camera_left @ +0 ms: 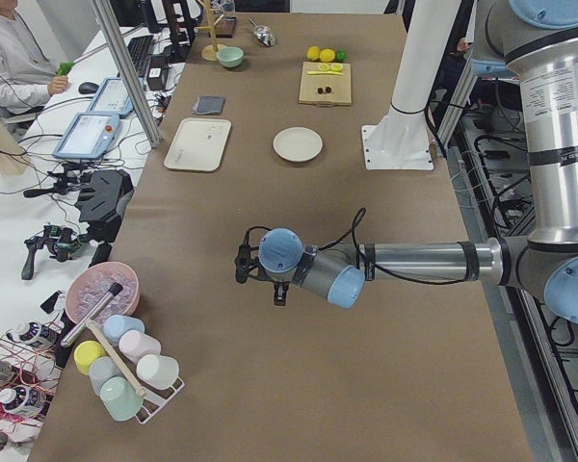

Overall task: Place red cherry on plate
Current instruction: 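Move the right gripper over the cherries on the cutting board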

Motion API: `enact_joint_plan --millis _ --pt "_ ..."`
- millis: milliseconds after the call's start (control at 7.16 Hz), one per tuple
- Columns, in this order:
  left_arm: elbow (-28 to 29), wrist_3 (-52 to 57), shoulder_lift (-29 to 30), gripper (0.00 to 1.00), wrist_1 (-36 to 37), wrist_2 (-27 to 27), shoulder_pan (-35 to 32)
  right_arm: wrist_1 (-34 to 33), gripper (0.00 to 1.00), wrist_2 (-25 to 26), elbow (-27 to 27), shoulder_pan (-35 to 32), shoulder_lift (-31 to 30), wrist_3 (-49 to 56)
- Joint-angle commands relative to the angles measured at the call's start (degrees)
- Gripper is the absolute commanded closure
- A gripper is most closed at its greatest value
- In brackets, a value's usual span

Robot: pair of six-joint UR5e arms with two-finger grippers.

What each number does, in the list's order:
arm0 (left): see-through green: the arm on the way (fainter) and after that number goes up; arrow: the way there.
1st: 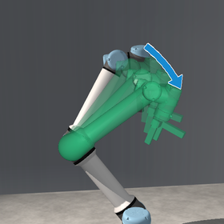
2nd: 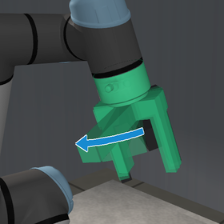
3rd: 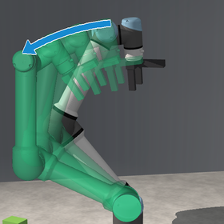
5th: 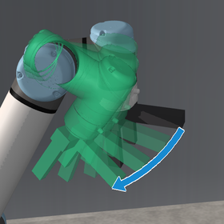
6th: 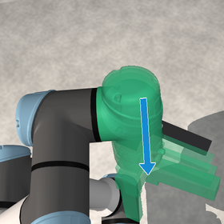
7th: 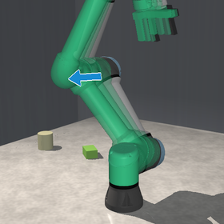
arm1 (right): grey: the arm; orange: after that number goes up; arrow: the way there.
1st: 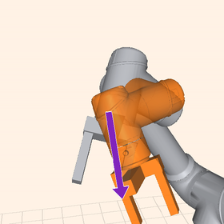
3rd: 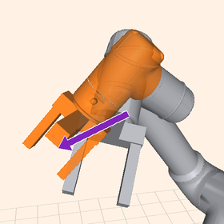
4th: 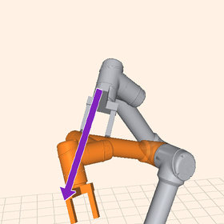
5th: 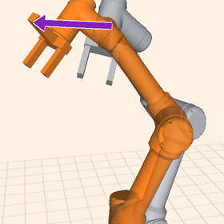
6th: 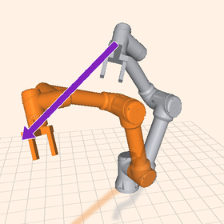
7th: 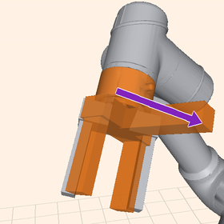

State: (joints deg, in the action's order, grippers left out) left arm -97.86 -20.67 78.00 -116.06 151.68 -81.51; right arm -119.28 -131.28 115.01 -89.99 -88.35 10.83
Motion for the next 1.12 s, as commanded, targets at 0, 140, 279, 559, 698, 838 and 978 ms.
enact_joint_plan --millis 0,140,279,559,698,838,978 --pt "-0.14 1.16 1.36 0.02 2.32 1.5 -0.32 -0.08 0.0 -0.37 5.63 4.02 0.12 -4.13" --pt "-0.4 1.16 1.71 0.02 2.33 1.86 -0.41 -0.08 0.01 -1.68 8.27 5.34 -0.32 -6.59" --pt "-0.58 1.16 1.89 0.02 2.33 1.87 -0.67 0.01 0.01 -2.13 11.0 8.14 -0.33 -10.79" --pt "-0.58 1.16 1.98 0.02 2.42 2.04 -1.19 1.15 0.01 -2.05 14.62 17.35 2.99 -21.52" --pt "-0.67 1.16 2.33 0.02 3.29 2.04 -1.46 1.24 0.01 -1.44 14.46 22.7 6.41 -24.08" --pt "-0.58 1.16 4.07 0.02 5.65 2.04 -1.37 1.15 0.01 0.66 14.19 28.32 10.96 -28.97" --pt "-0.84 1.16 4.26 0.02 6.02 2.13 -1.37 1.06 0.01 1.55 13.23 31.77 14.06 -30.76"
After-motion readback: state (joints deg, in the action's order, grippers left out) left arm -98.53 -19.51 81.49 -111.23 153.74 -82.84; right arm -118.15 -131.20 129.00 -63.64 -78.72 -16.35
